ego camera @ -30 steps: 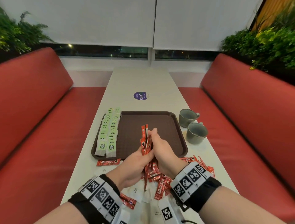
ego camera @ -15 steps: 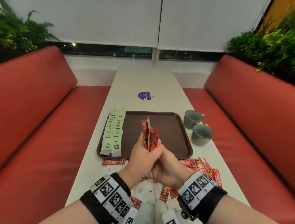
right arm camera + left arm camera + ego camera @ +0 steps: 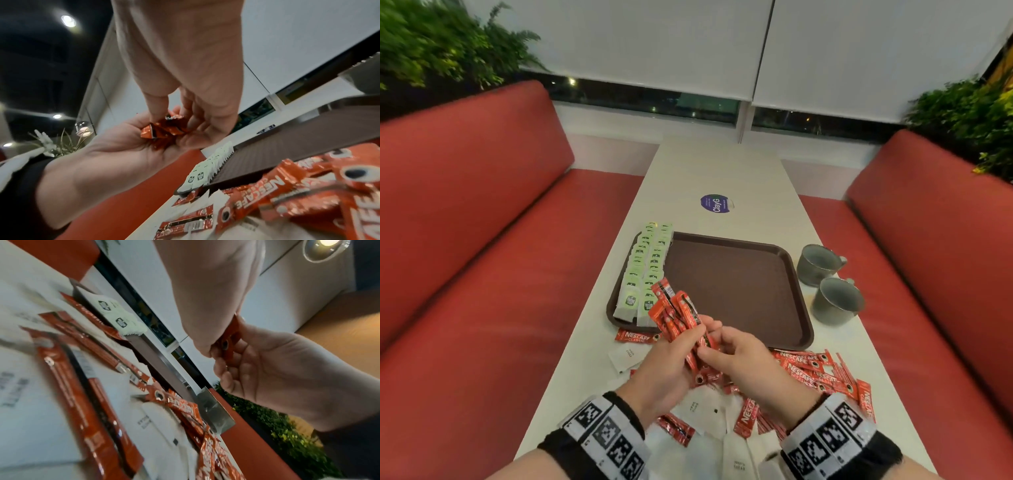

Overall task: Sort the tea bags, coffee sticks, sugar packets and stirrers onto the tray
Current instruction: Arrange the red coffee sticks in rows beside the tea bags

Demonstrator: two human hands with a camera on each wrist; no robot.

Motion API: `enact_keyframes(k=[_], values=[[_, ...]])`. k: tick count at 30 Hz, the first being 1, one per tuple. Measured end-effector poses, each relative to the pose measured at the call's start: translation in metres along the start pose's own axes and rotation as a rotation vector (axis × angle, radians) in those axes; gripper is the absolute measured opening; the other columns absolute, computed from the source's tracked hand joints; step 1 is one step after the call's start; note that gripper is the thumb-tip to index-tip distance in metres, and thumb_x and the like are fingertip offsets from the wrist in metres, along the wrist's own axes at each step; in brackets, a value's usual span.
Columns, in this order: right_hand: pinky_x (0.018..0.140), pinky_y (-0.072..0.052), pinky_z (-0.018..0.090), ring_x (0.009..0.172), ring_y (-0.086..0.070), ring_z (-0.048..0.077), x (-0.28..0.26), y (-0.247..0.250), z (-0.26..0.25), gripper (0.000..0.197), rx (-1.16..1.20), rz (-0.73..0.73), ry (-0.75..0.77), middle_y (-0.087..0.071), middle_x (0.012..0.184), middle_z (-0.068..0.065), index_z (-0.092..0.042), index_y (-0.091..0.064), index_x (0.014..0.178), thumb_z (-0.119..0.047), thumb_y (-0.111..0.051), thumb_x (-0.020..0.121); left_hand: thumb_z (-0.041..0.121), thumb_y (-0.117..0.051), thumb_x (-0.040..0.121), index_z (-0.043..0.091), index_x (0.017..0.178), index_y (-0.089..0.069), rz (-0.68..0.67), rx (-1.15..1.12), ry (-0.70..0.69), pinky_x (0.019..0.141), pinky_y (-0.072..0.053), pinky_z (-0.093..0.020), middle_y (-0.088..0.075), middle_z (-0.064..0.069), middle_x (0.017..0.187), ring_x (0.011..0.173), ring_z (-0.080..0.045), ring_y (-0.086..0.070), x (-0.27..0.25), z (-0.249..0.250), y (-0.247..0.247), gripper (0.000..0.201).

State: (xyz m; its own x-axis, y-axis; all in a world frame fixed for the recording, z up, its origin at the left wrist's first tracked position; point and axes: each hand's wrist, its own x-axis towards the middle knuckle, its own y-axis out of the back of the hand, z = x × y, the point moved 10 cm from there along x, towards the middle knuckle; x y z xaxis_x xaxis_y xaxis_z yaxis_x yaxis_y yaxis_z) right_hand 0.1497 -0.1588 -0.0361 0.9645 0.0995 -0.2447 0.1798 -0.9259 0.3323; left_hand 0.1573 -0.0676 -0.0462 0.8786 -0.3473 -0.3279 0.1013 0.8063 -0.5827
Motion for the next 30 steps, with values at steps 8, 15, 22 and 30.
enact_keyframes(k=[8, 15, 22, 30], values=[[0.054, -0.036, 0.017, 0.059, -0.051, 0.004, 0.008, -0.017, -0.060, 0.013, -0.604, 0.274, 0.266, -0.054, 0.062, -0.010, -0.029, -0.058, 0.083, -0.035, -0.053, 0.093, 0.005, -0.055, 0.091, 0.001, 0.103, -0.064, 0.058, -0.053, -0.044, 0.072, -0.055, -0.031, -0.070, -0.015, 0.096, 0.086, -0.021, -0.070, 0.009, 0.032, 0.045, 0.015], [0.060, -0.051, 0.022, 0.069, -0.059, 0.004, -0.004, -0.007, -0.081, 0.007, -0.643, 0.490, 0.500, -0.065, 0.077, -0.013, -0.024, -0.069, 0.088, -0.020, -0.063, 0.087, 0.021, -0.061, 0.084, 0.008, 0.090, -0.065, 0.053, -0.021, 0.024, 0.084, -0.052, -0.044, -0.070, -0.013, 0.086, 0.080, -0.024, -0.069, 0.007, 0.039, 0.061, 0.015], [0.055, -0.049, 0.034, 0.066, -0.059, 0.022, -0.040, -0.001, -0.104, 0.019, -1.084, 0.591, 0.894, -0.067, 0.080, 0.008, -0.001, -0.071, 0.088, -0.013, -0.056, 0.089, 0.020, -0.066, 0.079, 0.007, 0.092, -0.058, -0.034, -0.083, 0.049, 0.067, -0.052, -0.033, -0.059, -0.009, 0.079, 0.056, -0.014, -0.054, 0.006, 0.054, 0.047, 0.020], [0.082, -0.050, 0.013, 0.096, -0.061, -0.001, -0.020, 0.045, -0.053, 0.028, -0.274, 0.386, 0.312, -0.065, 0.104, -0.014, -0.027, -0.062, 0.113, -0.015, -0.064, 0.088, -0.002, -0.063, 0.083, 0.020, 0.068, -0.062, -0.023, 0.514, -0.151, 0.069, -0.047, -0.034, -0.063, -0.005, 0.069, 0.065, -0.014, -0.060, 0.015, 0.077, 0.036, 0.027]])
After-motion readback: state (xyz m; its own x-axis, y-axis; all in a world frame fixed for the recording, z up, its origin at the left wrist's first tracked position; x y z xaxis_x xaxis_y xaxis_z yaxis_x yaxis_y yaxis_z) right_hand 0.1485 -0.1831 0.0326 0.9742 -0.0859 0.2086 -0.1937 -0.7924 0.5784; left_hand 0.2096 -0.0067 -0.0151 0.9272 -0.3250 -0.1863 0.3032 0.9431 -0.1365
